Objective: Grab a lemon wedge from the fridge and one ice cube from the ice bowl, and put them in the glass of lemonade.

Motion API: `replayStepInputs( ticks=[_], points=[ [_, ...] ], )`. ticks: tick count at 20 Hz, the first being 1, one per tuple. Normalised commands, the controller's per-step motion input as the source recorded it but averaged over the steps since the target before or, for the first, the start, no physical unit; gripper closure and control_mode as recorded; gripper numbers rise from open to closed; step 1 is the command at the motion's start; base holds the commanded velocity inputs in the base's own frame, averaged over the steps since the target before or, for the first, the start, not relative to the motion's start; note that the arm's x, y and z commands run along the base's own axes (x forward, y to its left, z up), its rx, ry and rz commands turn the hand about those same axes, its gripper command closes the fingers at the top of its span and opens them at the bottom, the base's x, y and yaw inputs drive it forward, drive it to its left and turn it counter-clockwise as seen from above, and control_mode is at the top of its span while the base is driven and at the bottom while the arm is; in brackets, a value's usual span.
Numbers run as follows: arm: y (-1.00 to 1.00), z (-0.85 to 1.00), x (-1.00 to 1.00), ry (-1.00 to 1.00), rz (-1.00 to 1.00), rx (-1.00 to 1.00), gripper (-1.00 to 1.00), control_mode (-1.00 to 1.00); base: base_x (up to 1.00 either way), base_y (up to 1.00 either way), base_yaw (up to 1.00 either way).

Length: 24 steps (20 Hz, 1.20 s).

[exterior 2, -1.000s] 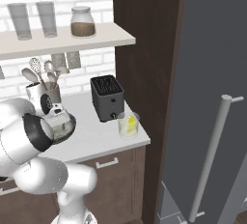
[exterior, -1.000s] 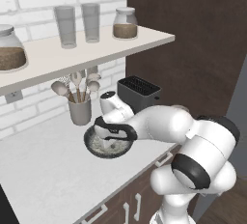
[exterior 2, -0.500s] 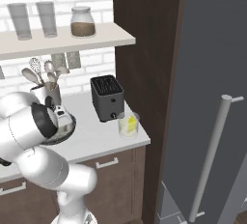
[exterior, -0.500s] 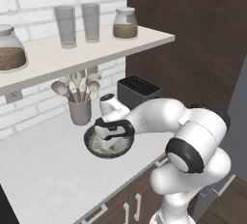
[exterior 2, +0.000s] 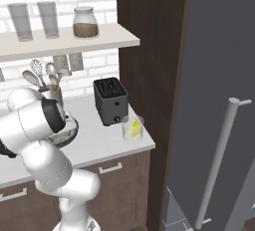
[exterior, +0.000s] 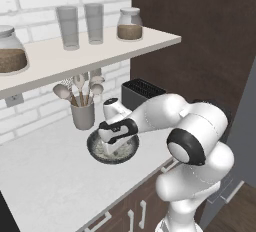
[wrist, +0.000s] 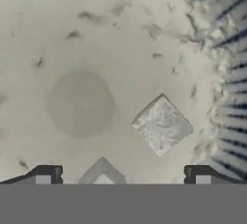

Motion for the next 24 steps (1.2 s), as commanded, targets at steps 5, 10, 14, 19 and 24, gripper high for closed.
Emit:
replayStepInputs(
  ticks=[5,10,14,19,24],
  points=[
    [0.19,-0.20,0.19,0.01,0.00,0.00,-1.00,-1.00,0.00,0.00,0.00],
    [0.20,-0.22,0.16,0.00,0.00,0.00,-1.00,-1.00,0.00,0.00,0.00],
    [0.00,-0.26,0.00,0.03,0.00,0.00,-1.00,-1.00,0.00,0.00,0.00],
    [0.00,-0.25,-0.04,0.09,0.00,0.00,-1.00,-1.00,0.00,0.00,0.00],
    [0.00,-0.31,-0.21,0.12,0.00,0.00,-1.00,-1.00,0.00,0.00,0.00]
  ],
)
